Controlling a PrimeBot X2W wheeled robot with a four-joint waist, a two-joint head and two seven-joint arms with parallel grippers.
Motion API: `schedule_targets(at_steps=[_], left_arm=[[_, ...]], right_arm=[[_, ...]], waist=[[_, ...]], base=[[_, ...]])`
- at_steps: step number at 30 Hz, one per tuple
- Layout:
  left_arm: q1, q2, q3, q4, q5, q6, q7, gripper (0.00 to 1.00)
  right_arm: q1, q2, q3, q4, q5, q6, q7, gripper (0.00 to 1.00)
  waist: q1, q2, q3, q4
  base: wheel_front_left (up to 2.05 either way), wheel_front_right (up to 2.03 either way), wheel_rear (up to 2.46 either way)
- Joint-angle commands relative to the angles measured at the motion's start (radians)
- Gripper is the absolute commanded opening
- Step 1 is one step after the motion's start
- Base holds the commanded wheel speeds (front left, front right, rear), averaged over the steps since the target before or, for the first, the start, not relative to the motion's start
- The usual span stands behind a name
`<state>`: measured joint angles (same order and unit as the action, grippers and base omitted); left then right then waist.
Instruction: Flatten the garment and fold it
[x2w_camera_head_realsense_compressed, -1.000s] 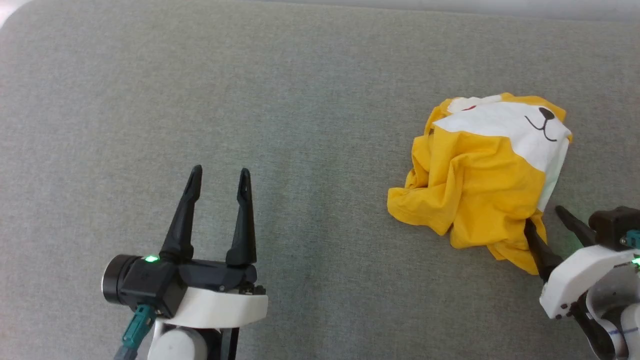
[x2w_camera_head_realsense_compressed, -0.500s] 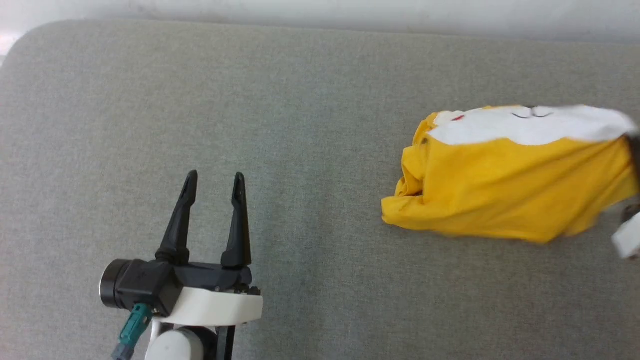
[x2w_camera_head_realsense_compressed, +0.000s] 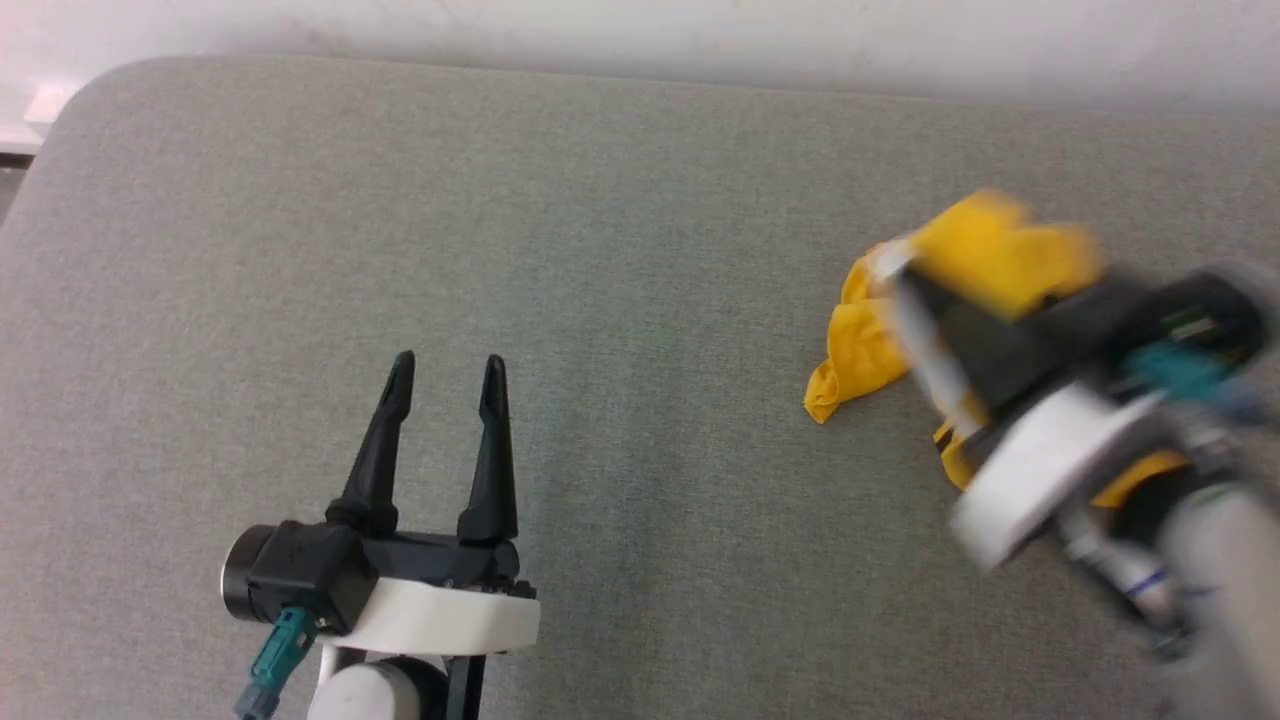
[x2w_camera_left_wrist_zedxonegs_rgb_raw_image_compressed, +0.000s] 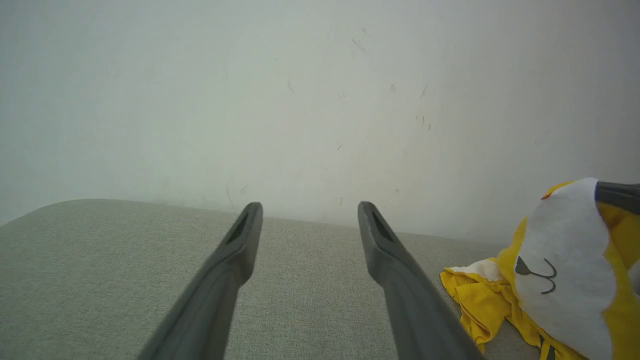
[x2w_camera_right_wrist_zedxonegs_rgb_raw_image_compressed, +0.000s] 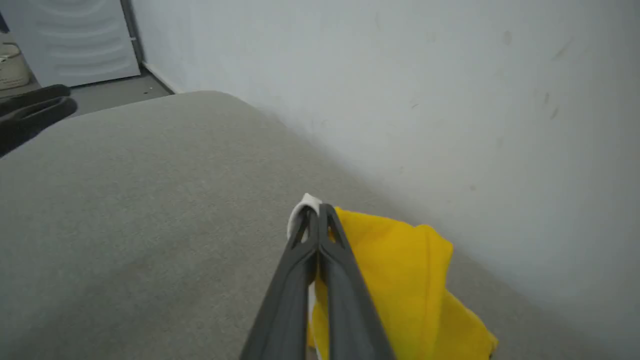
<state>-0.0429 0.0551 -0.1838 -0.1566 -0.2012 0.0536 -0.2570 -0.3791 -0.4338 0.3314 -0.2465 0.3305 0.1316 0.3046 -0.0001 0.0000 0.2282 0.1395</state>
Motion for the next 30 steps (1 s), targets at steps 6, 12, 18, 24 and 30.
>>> schedule_targets(at_steps=[6,12,18,24,30], left_arm=[[-0.008,-0.005,-0.01,0.01,-0.016,0.006,-0.005,1.0],[-0.009,-0.005,-0.009,0.018,-0.022,0.009,-0.005,1.0],[-0.015,-0.005,-0.017,0.025,-0.023,0.012,-0.005,1.0],[-0.021,-0.005,-0.017,0.023,-0.021,0.011,-0.005,1.0],[-0.024,-0.005,-0.023,0.025,-0.023,0.007,-0.005,1.0]], right_arm=[[0.019,0.063,0.294,0.124,0.106,-0.001,-0.007,0.0],[0.0,0.062,0.378,0.199,0.184,-0.001,-0.031,1.0],[-0.036,0.027,0.228,0.182,0.186,-0.001,-0.083,1.0],[0.033,-0.047,0.019,0.136,0.128,-0.001,-0.042,1.0],[0.166,-0.11,-0.112,0.164,0.056,-0.001,0.014,1.0]], waist=[[0.0001,0.0,0.023,0.031],[0.0001,0.0,0.034,0.026],[0.0001,0.0,0.035,0.005],[0.0001,0.0,0.046,-0.002],[0.0001,0.0,0.062,0.007]], base=[[0.0,0.0,0.0],[0.0,0.0,0.0],[0.0,0.0,0.0],[0.0,0.0,0.0],[0.0,0.0,0.0]])
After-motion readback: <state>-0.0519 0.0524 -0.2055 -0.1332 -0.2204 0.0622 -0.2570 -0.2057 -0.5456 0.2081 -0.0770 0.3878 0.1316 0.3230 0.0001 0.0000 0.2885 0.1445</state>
